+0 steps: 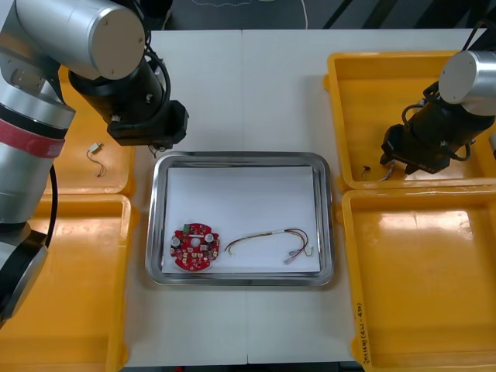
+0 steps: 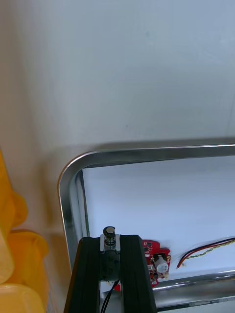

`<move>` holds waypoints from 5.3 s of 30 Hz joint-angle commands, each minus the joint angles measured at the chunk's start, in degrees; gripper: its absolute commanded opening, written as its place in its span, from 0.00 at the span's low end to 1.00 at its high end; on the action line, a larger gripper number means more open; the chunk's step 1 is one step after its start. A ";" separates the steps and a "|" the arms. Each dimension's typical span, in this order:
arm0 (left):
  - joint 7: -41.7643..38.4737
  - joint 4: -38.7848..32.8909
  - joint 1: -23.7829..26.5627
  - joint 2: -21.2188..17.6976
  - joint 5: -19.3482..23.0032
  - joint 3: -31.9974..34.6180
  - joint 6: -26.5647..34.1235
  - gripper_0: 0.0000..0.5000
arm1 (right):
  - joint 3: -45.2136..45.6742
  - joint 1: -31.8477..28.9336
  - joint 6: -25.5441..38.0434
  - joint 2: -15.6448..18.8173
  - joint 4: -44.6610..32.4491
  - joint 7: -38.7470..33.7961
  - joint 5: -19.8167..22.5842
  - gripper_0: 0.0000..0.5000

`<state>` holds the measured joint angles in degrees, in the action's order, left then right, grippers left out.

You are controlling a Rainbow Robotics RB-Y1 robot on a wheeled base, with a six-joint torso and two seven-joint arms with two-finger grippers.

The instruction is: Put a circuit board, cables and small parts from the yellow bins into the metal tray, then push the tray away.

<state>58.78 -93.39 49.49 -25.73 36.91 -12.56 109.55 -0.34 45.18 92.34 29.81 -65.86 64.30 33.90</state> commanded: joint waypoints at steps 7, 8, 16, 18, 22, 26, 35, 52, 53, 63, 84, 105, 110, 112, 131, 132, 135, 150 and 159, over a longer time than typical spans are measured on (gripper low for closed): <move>-2.35 -2.67 -4.14 2.09 -2.81 -6.43 -1.88 0.00 | -1.15 1.14 -1.99 -0.10 -0.32 -3.04 0.64 1.00; -2.27 -2.67 -4.58 2.70 -3.25 -6.43 -2.41 0.00 | -1.07 1.14 -1.99 -0.10 -0.32 -3.12 0.73 1.00; -0.95 -2.67 -6.86 5.43 -6.32 -6.51 -4.78 0.00 | -1.15 0.88 -1.90 -0.01 -0.32 -3.12 0.73 0.35; -0.33 -2.67 -7.48 5.96 -7.03 -6.51 -5.49 0.00 | -1.15 0.79 -1.90 -0.10 -0.32 -3.04 0.64 0.05; 0.64 -2.67 -8.36 6.57 -8.17 -6.95 -6.63 0.00 | -1.07 0.79 -1.99 -0.01 -0.32 -3.21 0.64 0.00; 1.07 -2.67 -9.41 6.57 -9.31 -8.18 -8.03 0.00 | -1.07 0.79 -1.99 0.16 -0.32 -3.30 0.64 0.00; 2.04 -2.67 -10.99 6.57 -10.10 -8.36 -9.88 0.00 | -0.01 1.40 -1.81 1.75 -0.41 -1.10 2.23 0.00; 3.01 -2.67 -12.49 6.57 -10.63 -9.24 -11.81 0.13 | 3.33 1.93 3.02 5.44 -1.64 5.05 4.60 1.00; 3.01 -2.67 -12.49 6.57 -10.63 -9.24 -11.81 0.18 | 3.42 1.93 3.02 5.44 -1.73 4.44 4.60 1.00; 3.18 -2.67 -12.49 6.57 -10.72 -9.24 -11.73 1.00 | 0.78 1.93 -0.40 4.82 -1.64 -0.49 3.90 1.00; 4.06 -12.52 -5.72 3.58 -7.55 -3.26 0.45 1.00 | -3.97 2.02 -6.56 1.92 2.14 -4.27 2.40 1.00; 4.41 -10.94 2.28 -9.95 4.84 3.33 0.45 1.00 | -6.78 1.93 -11.48 0.25 6.00 -5.14 1.70 0.54; 5.38 -7.33 3.68 -11.62 5.89 5.44 0.45 1.00 | -7.13 1.93 -11.48 0.25 6.00 -5.41 1.52 0.00; 5.64 -5.49 4.56 -12.41 6.25 5.79 0.45 1.00 | -7.13 1.93 -11.48 0.25 6.00 -5.50 1.44 0.00; 14.35 14.55 8.61 -20.23 7.56 6.23 -3.02 1.00 | -1.24 2.72 -1.90 2.63 -1.64 3.03 3.54 0.00; 15.22 15.52 8.61 -20.41 7.56 6.23 -3.90 1.00 | -0.28 2.72 -0.67 2.98 -2.61 4.79 3.72 0.00; 17.69 18.16 8.61 -20.41 7.56 6.23 -6.10 1.00 | 2.01 2.72 1.62 3.42 -4.81 8.48 4.51 0.00; 32.63 30.11 8.61 -18.56 7.12 4.65 -16.03 1.00 | 2.19 3.69 9.35 5.26 -13.95 23.33 13.48 0.00; 37.55 33.54 8.52 -17.16 7.48 2.98 -17.88 1.00 | -4.76 4.22 11.46 5.17 -21.94 26.50 17.26 0.00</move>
<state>95.01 -60.24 55.01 -43.37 44.15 -8.44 92.42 -2.20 47.45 103.09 32.85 -84.17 89.52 49.82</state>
